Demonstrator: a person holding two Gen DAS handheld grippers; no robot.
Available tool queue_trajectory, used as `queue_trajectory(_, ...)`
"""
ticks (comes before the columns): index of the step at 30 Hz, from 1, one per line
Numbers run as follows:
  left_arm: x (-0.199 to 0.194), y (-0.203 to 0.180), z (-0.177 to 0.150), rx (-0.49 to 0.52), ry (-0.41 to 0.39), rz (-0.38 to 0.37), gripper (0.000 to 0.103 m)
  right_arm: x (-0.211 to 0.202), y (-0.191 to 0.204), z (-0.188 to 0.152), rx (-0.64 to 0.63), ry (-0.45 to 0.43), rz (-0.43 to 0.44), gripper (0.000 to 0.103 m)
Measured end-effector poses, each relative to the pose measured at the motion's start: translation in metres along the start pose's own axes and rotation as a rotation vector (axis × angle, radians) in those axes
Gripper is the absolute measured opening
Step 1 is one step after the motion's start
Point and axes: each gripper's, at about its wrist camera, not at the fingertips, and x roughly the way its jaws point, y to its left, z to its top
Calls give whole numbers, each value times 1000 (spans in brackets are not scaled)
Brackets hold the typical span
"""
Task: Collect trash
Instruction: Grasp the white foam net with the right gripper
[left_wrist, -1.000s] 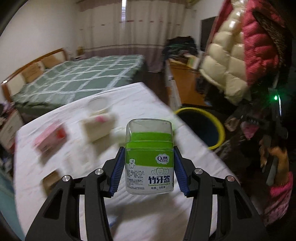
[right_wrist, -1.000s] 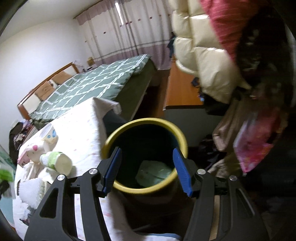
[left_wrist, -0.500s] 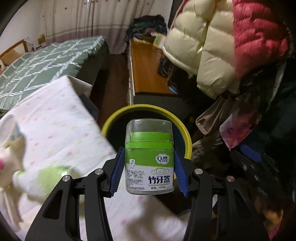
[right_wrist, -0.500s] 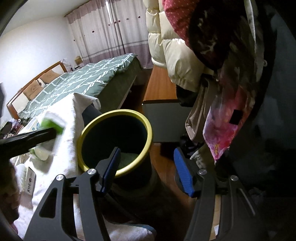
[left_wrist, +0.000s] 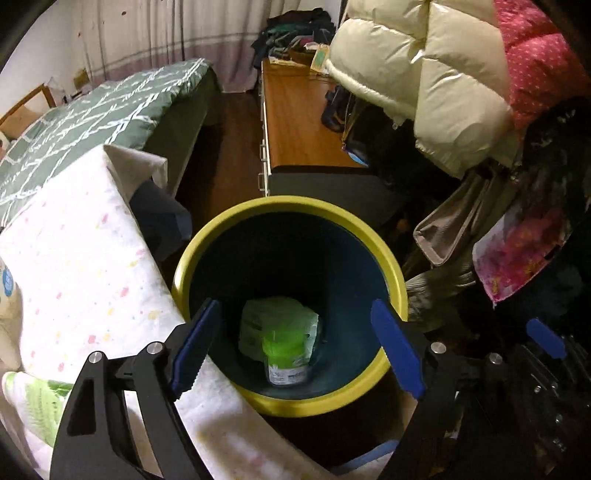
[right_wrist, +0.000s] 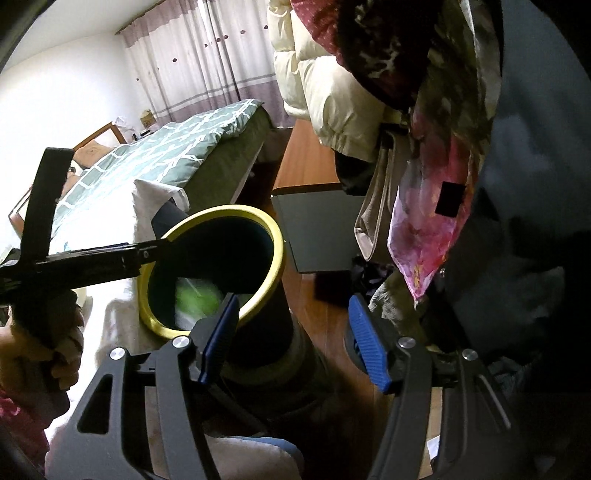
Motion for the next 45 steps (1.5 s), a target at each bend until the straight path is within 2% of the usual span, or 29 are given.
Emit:
queue_trajectory(3,-21,6,-3,-7,-21,-2,83,-1,2,-1,-2,-1,6,59)
queue_trajectory(7,-73,25,-20,-51,-84,-11,84,1,13,-4,-25,9,23,61)
queue_trajectory(10,-121,47,-41,-83,-147,40,86,3,31,-5,-59,21,56,61)
queue_trajectory(13,-173,76,-68,-135,-219,126,89,5,61,-7,-113,32,110,61)
queue_trajectory(15,-211,99,-92,-177,-272,208,90,4,81,-7,-146,37,147,61)
queue_trajectory(21,-293,154,-163,-310,-350,407,91,-3,165,-24,-292,72,305,61)
queue_trajectory(23,-311,170,-185,-349,-358,451,91,-8,193,-32,-338,86,361,61)
queue_trajectory(28,-340,195,-227,-425,-375,493,91,-17,261,-52,-459,116,484,61)
queue_trajectory(33,-357,208,-255,-452,-397,516,92,-10,302,-60,-513,119,480,61)
queue_trajectory(43,-347,207,-260,-465,-384,481,92,14,324,-74,-542,176,455,60)
queue_trajectory(45,-344,208,-258,-467,-380,476,92,12,324,-73,-540,175,468,47)
